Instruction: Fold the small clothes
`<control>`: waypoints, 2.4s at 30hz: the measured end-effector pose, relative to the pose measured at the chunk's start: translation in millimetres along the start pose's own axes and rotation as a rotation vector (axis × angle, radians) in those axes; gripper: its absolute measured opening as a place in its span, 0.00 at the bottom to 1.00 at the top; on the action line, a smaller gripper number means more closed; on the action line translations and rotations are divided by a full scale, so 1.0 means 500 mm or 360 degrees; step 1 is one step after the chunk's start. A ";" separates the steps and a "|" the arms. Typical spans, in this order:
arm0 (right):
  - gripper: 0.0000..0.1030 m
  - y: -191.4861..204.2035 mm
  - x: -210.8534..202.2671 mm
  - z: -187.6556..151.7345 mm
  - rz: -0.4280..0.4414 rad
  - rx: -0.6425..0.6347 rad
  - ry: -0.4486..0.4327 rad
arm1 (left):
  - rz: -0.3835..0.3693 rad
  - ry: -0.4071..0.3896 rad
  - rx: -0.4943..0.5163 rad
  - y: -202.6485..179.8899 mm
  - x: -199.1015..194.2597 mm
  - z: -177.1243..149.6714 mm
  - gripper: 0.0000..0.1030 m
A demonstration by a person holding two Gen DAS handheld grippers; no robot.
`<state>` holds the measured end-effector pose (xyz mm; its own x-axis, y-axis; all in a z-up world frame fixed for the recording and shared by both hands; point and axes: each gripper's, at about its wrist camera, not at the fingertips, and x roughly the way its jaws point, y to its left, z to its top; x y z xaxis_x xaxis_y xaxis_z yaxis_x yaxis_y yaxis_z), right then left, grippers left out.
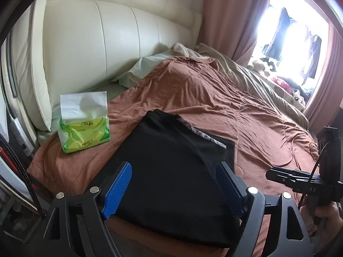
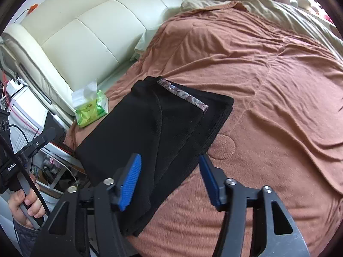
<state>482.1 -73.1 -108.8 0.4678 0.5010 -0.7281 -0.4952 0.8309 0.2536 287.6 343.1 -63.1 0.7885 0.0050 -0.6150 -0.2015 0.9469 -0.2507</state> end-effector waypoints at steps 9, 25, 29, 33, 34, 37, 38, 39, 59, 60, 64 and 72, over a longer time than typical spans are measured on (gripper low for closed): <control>0.90 0.033 -0.157 -0.073 -0.0113 -0.0052 -0.0123 | 0.0031 -0.0189 0.0079 -0.071 -0.137 -0.049 0.99; 1.00 -0.010 -0.407 -0.245 -0.0182 -0.0041 -0.0290 | 0.0026 -0.0177 0.0205 -0.213 -0.251 -0.170 0.99; 1.00 -0.038 -0.470 -0.302 -0.0178 -0.0021 -0.0330 | 0.0008 -0.0171 0.0260 -0.253 -0.271 -0.199 0.99; 1.00 -0.059 -0.532 -0.359 -0.0205 0.0014 -0.0372 | -0.0040 -0.0176 0.0306 -0.296 -0.297 -0.224 1.00; 1.00 -0.063 -0.545 -0.370 -0.0210 0.0021 -0.0383 | -0.0043 -0.0180 0.0324 -0.308 -0.303 -0.230 1.00; 1.00 -0.069 -0.592 -0.413 -0.0260 0.0023 -0.0425 | -0.0057 -0.0196 0.0376 -0.342 -0.321 -0.248 1.00; 1.00 -0.070 -0.605 -0.425 -0.0275 0.0022 -0.0437 | -0.0070 -0.0201 0.0389 -0.352 -0.328 -0.255 1.00; 1.00 -0.070 -0.617 -0.437 -0.0286 0.0024 -0.0448 | -0.0079 -0.0206 0.0397 -0.362 -0.334 -0.262 1.00; 1.00 -0.014 -0.760 -0.629 -0.0567 0.0014 -0.0617 | -0.0186 -0.0289 0.0425 -0.484 -0.436 -0.387 1.00; 1.00 -0.013 -0.761 -0.636 -0.0574 0.0015 -0.0624 | -0.0191 -0.0295 0.0423 -0.487 -0.439 -0.391 1.00; 1.00 -0.005 -0.756 -0.659 -0.0625 0.0014 -0.0638 | -0.0196 -0.0321 0.0437 -0.492 -0.450 -0.406 1.00; 1.00 0.006 -0.752 -0.694 -0.0757 0.0048 -0.0685 | -0.0219 -0.0296 0.0426 -0.484 -0.444 -0.436 1.00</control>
<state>50.6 -342.8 -55.5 0.8866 0.1228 -0.4460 -0.1430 0.9896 -0.0119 35.0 42.6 -28.8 0.8949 -0.0932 -0.4363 0.0538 0.9934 -0.1017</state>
